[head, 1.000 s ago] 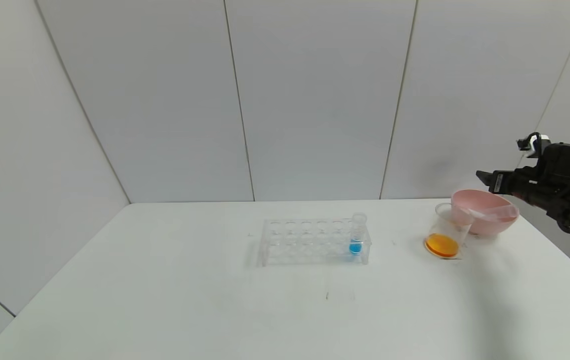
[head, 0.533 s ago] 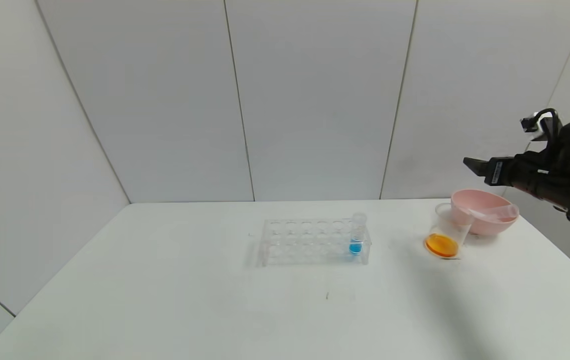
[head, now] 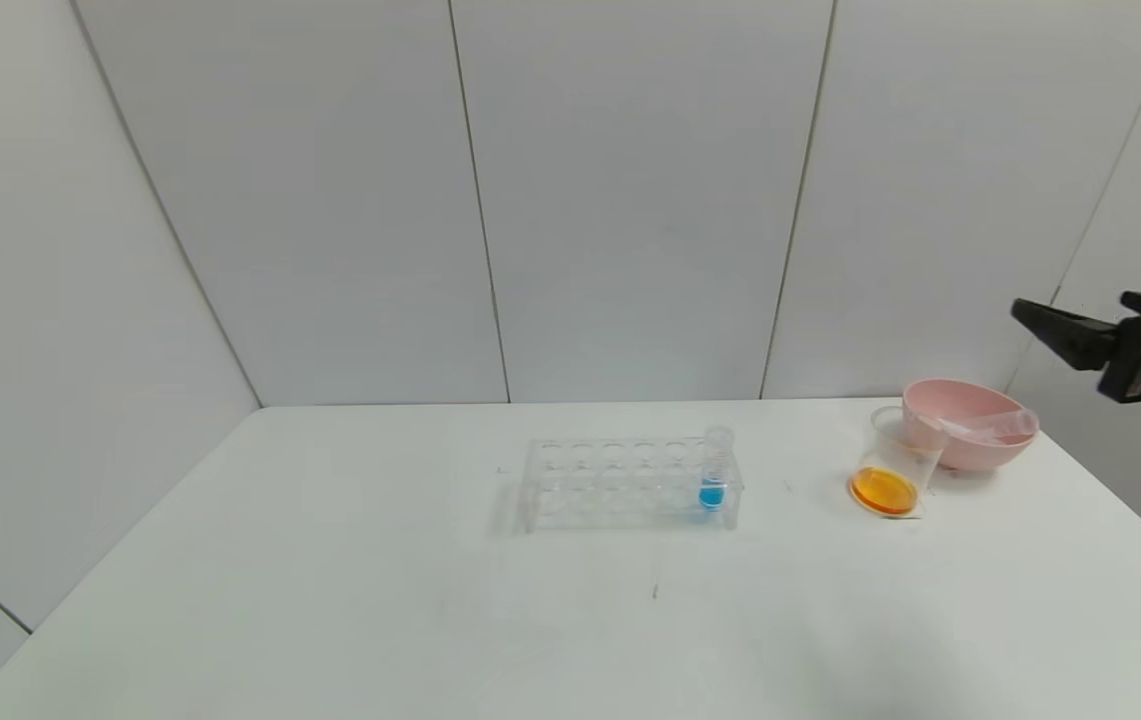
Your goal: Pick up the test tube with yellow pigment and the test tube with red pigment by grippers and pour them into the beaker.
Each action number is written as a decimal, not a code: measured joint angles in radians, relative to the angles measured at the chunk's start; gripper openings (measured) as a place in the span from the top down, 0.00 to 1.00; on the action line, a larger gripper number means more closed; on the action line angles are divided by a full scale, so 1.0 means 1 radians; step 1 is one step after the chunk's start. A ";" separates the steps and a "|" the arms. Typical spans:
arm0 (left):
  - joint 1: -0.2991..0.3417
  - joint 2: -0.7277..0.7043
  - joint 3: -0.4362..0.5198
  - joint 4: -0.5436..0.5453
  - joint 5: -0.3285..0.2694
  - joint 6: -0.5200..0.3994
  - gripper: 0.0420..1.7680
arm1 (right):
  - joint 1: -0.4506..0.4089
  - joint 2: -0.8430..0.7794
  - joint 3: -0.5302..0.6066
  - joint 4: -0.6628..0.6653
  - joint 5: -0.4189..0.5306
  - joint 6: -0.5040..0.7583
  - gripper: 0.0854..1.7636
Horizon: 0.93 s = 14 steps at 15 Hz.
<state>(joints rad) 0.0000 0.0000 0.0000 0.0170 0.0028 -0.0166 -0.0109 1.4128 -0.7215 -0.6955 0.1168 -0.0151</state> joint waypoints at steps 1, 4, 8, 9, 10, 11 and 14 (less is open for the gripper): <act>0.000 0.000 0.000 0.000 0.000 0.000 0.03 | -0.007 -0.082 0.050 0.003 0.001 -0.001 0.06; 0.000 0.000 0.000 0.000 0.000 0.000 0.03 | -0.022 -0.314 0.192 0.008 0.016 0.000 0.05; 0.000 0.000 0.000 0.000 0.000 0.000 0.03 | -0.019 -0.646 0.317 0.151 0.075 0.001 0.04; 0.000 0.000 0.000 0.000 0.000 0.000 0.03 | -0.018 -0.743 0.329 0.233 0.093 0.002 0.04; 0.000 0.000 0.000 0.000 0.000 0.000 0.03 | -0.016 -0.834 0.336 0.318 0.110 0.002 0.04; 0.000 0.000 0.000 0.000 0.000 0.000 0.03 | -0.014 -0.923 0.337 0.400 0.128 0.003 0.04; 0.000 0.000 0.000 0.000 0.000 0.000 0.03 | 0.000 -1.169 0.348 0.563 0.157 0.000 0.04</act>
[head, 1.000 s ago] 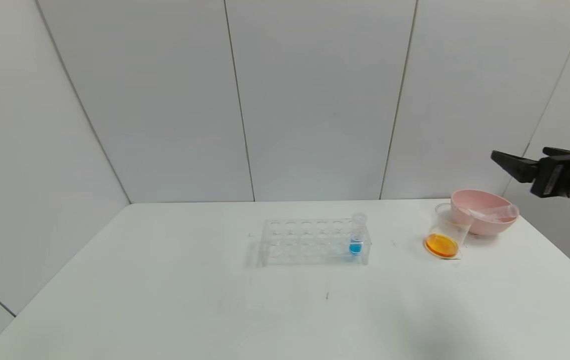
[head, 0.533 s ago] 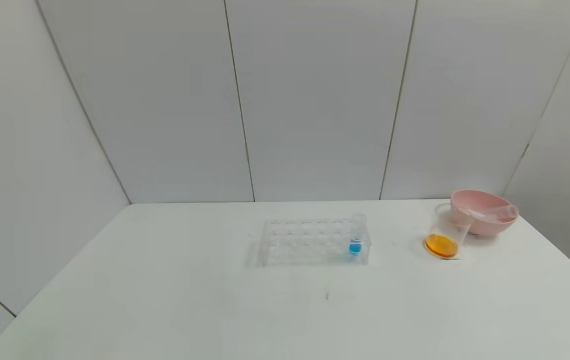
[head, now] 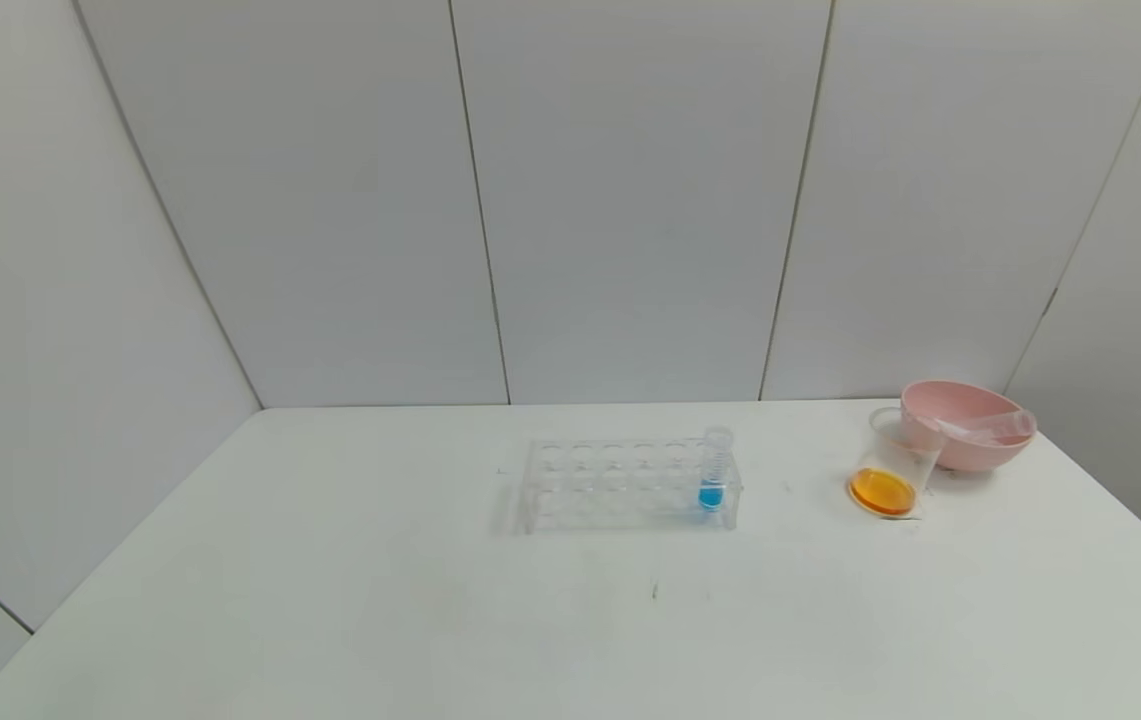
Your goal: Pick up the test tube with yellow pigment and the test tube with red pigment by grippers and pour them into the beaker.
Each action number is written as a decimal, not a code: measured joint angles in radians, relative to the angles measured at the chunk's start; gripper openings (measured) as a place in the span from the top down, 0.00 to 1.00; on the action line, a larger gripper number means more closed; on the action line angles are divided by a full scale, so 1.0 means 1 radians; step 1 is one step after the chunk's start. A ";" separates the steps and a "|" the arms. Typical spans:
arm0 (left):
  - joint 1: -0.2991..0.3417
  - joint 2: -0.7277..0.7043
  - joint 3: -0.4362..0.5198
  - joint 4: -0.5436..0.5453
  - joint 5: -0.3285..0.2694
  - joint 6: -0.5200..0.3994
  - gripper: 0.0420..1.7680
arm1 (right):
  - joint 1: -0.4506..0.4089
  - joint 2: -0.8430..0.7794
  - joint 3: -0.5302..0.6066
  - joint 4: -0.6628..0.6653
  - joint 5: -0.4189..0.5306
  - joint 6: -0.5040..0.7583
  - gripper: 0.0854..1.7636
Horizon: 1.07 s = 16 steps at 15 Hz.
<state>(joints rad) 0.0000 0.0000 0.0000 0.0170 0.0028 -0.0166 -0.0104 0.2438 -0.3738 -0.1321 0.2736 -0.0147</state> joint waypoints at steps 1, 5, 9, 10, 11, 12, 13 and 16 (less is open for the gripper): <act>0.000 0.000 0.000 0.000 0.000 0.000 0.03 | 0.004 -0.072 0.013 0.015 -0.002 -0.003 0.04; 0.000 0.000 0.000 0.000 0.000 0.000 0.03 | 0.010 -0.212 0.118 -0.017 -0.160 -0.006 0.04; 0.000 0.000 0.000 0.000 0.000 0.000 0.03 | 0.010 -0.240 0.300 -0.135 -0.167 -0.010 0.04; 0.000 0.000 0.000 0.000 0.000 0.000 0.03 | 0.010 -0.241 0.337 -0.137 -0.163 -0.011 0.04; 0.000 0.000 0.000 0.000 0.000 0.000 0.03 | 0.010 -0.242 0.354 -0.103 -0.163 -0.012 0.04; 0.000 0.000 0.000 0.000 0.000 0.000 0.03 | 0.010 -0.243 0.363 -0.054 -0.166 -0.012 0.04; 0.000 0.000 0.000 0.000 0.000 0.000 0.03 | 0.010 -0.243 0.368 0.001 -0.168 -0.012 0.04; 0.000 0.000 0.000 0.000 0.000 0.000 0.03 | 0.010 -0.243 0.372 0.102 -0.237 -0.014 0.04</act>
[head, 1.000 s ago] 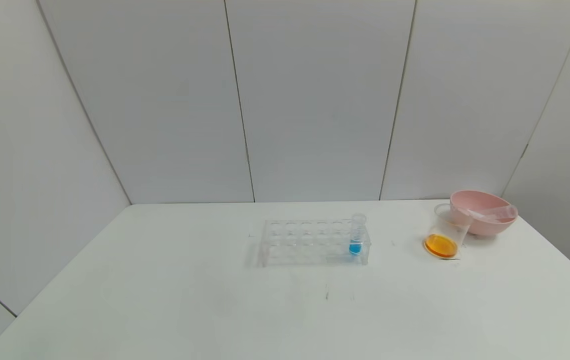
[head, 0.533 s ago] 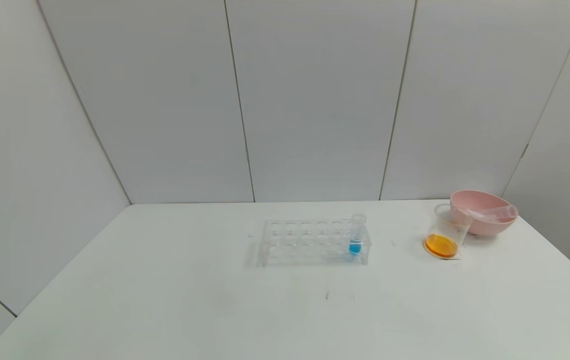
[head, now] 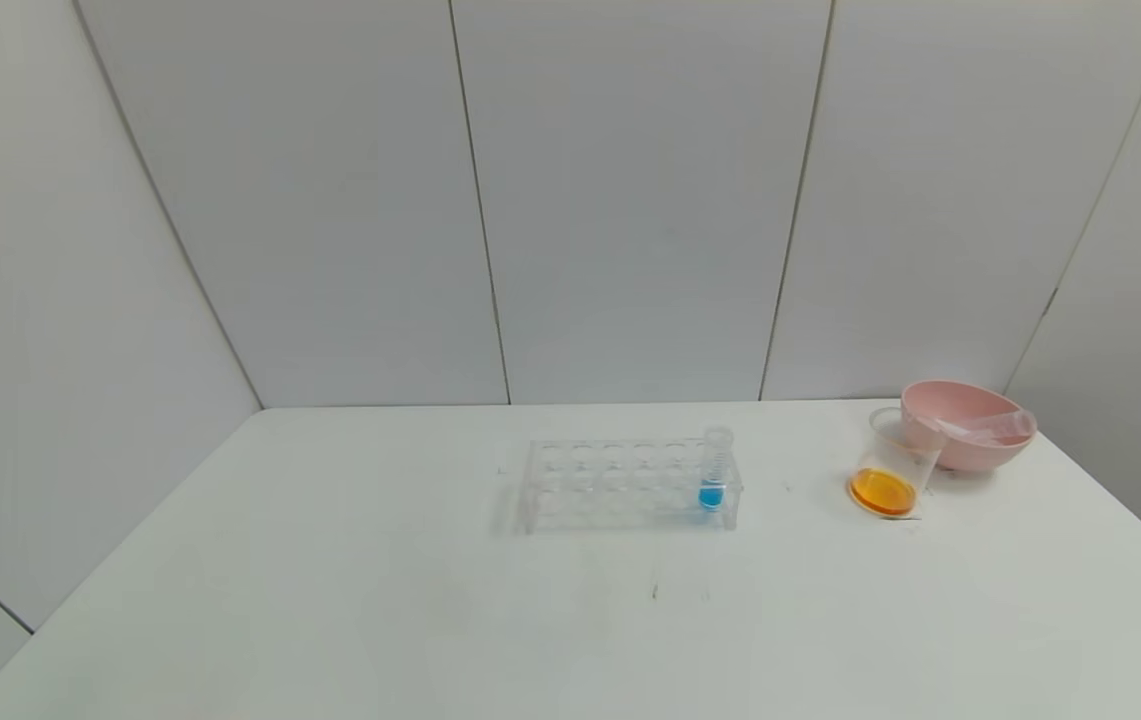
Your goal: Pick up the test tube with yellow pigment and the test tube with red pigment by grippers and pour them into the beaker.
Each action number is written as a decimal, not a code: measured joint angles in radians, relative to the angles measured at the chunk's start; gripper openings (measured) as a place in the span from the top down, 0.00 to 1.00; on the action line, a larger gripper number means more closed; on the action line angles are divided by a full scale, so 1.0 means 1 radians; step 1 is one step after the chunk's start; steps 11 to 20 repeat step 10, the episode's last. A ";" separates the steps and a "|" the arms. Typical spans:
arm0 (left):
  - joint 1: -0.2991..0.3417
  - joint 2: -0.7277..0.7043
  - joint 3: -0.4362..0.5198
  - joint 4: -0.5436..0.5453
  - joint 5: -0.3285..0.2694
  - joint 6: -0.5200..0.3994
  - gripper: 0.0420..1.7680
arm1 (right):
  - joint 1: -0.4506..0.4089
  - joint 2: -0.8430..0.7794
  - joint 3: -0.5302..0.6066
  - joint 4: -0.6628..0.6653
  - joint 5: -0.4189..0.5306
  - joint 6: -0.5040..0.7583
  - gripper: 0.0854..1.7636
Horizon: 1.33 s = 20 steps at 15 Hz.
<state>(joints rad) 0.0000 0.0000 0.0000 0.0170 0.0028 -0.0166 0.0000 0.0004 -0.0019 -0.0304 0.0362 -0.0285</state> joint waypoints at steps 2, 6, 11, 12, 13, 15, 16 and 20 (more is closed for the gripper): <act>0.000 0.000 0.000 0.000 0.000 0.000 0.03 | 0.000 0.000 -0.009 0.070 -0.039 -0.005 0.04; 0.000 0.000 0.000 0.000 0.000 0.000 0.03 | 0.000 0.000 -0.011 0.048 -0.039 0.017 0.04; 0.000 0.000 0.000 0.000 0.000 0.000 0.03 | 0.000 0.000 0.000 0.030 -0.036 0.020 0.04; 0.000 0.000 0.000 0.000 0.000 0.000 0.03 | 0.000 0.000 0.000 0.030 -0.036 0.020 0.04; 0.000 0.000 0.000 0.000 0.000 0.000 0.03 | 0.000 0.000 0.000 0.030 -0.036 0.020 0.04; 0.000 0.000 0.000 0.000 0.000 0.000 0.03 | 0.000 0.000 0.000 0.030 -0.036 0.020 0.04; 0.000 0.000 0.000 0.000 0.000 0.000 0.03 | 0.000 0.000 0.000 0.030 -0.036 0.020 0.04; 0.000 0.000 0.000 0.000 0.000 0.000 0.03 | 0.000 0.000 0.000 0.030 -0.036 0.020 0.04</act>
